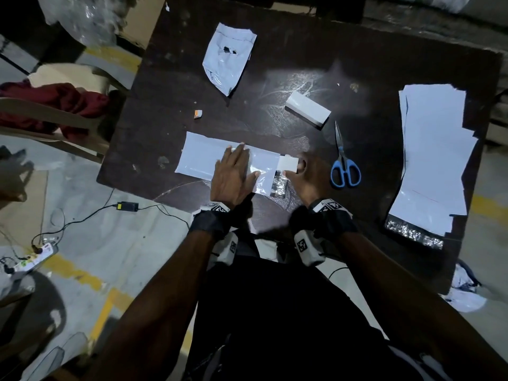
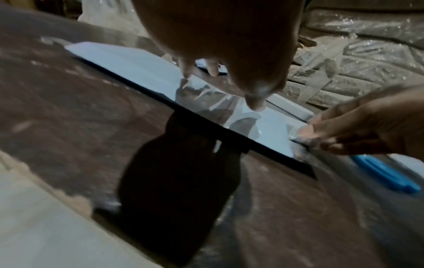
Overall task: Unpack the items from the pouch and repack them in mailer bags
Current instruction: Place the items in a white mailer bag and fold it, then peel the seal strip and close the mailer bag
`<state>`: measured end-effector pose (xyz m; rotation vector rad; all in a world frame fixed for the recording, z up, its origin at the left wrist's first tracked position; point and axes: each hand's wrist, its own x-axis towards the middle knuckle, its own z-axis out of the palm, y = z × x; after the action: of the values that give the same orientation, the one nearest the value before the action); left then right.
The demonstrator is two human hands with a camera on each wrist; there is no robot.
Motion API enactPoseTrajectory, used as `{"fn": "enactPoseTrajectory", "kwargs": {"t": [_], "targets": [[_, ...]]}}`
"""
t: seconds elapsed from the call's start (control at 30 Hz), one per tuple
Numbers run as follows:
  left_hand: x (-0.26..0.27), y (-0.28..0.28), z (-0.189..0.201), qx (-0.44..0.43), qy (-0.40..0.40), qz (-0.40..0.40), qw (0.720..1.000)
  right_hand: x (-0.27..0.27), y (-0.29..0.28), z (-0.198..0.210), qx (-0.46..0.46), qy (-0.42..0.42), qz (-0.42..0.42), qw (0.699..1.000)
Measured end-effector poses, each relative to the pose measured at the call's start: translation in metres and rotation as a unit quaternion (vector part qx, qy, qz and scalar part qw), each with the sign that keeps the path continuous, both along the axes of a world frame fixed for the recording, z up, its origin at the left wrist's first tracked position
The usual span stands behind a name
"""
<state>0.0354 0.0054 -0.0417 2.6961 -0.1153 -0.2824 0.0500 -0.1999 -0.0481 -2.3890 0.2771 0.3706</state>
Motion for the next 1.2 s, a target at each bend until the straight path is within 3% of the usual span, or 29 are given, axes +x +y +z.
{"fn": "enactPoseTrajectory", "kwargs": {"t": [0.07,0.13,0.3,0.43,0.73,1.03,1.2], "targets": [[0.005,0.012,-0.008,0.062,0.088,-0.039,0.993,0.0,0.011,0.003,0.046,0.03,-0.021,0.998],[0.006,0.019,-0.013,0.094,0.117,-0.063,0.987,-0.002,0.025,0.0,0.135,0.044,-0.054,0.988],[0.006,0.025,-0.014,0.127,0.114,-0.095,0.981,-0.005,0.043,-0.01,0.137,0.012,-0.148,0.979],[0.002,0.023,-0.017,0.176,0.079,-0.146,0.97,-0.004,0.047,-0.01,0.171,0.01,-0.14,0.975],[0.009,0.031,-0.009,0.143,0.03,-0.216,0.965,0.003,0.043,-0.016,0.244,0.037,-0.097,0.964],[0.039,0.023,0.0,-0.024,-0.07,-0.115,0.991,0.009,0.039,-0.02,0.214,0.059,-0.08,0.972],[0.042,0.028,-0.002,-0.031,-0.062,-0.101,0.992,0.013,0.039,-0.017,0.185,0.079,-0.087,0.976]]}}
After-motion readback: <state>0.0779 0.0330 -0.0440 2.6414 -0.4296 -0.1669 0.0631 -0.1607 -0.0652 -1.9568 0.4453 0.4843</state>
